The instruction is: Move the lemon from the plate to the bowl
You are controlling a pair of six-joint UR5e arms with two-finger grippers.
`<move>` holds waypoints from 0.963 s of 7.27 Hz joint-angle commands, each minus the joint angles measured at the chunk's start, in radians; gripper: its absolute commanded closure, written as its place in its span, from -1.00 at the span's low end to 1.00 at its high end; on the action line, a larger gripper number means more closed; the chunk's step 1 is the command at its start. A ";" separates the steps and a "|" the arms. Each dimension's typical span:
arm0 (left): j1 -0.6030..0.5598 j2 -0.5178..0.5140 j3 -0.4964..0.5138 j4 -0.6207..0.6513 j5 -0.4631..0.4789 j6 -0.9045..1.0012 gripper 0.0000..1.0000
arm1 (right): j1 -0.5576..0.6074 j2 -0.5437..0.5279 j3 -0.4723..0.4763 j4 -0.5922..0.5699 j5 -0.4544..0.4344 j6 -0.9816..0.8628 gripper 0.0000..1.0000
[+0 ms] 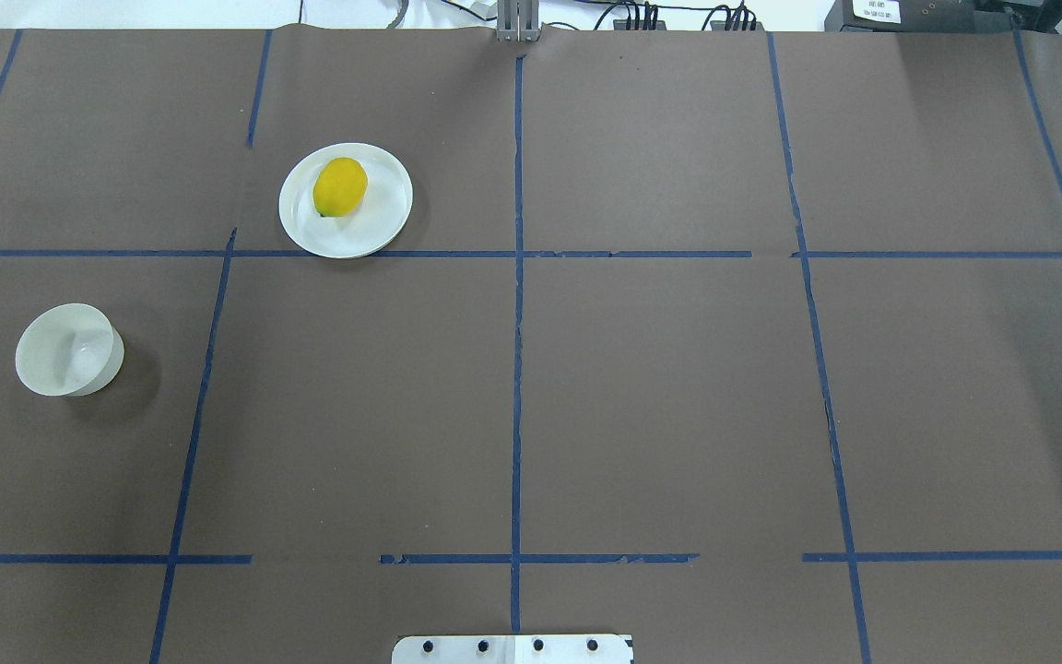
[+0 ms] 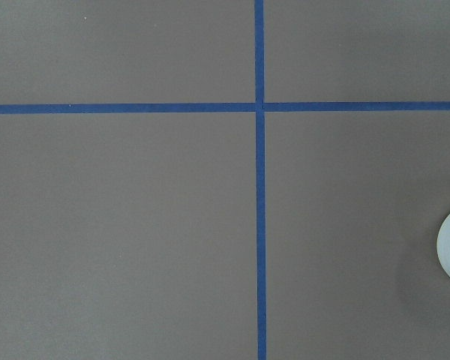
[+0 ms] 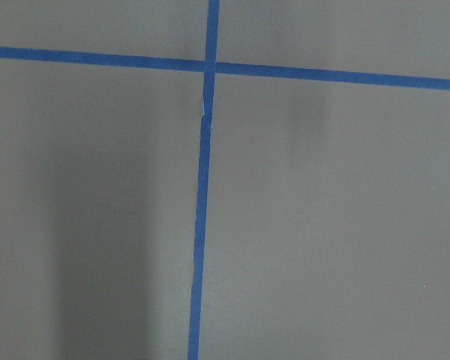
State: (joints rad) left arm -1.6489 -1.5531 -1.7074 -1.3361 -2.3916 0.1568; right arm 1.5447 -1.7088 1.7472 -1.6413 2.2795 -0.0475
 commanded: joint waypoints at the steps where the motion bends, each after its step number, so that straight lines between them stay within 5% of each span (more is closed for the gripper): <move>1: 0.004 -0.004 -0.043 -0.003 0.037 -0.005 -1.00 | 0.000 0.000 0.000 0.000 0.000 0.000 -1.00; 4: 0.008 0.010 -0.038 -0.053 0.032 -0.002 -1.00 | 0.000 0.000 0.000 0.000 0.000 0.000 -1.00; 7: 0.284 -0.043 -0.046 -0.303 -0.074 -0.169 -1.00 | 0.000 0.000 0.000 0.000 0.000 0.000 -1.00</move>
State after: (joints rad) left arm -1.4984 -1.5539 -1.7486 -1.5632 -2.4052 0.0940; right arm 1.5447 -1.7088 1.7472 -1.6420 2.2795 -0.0475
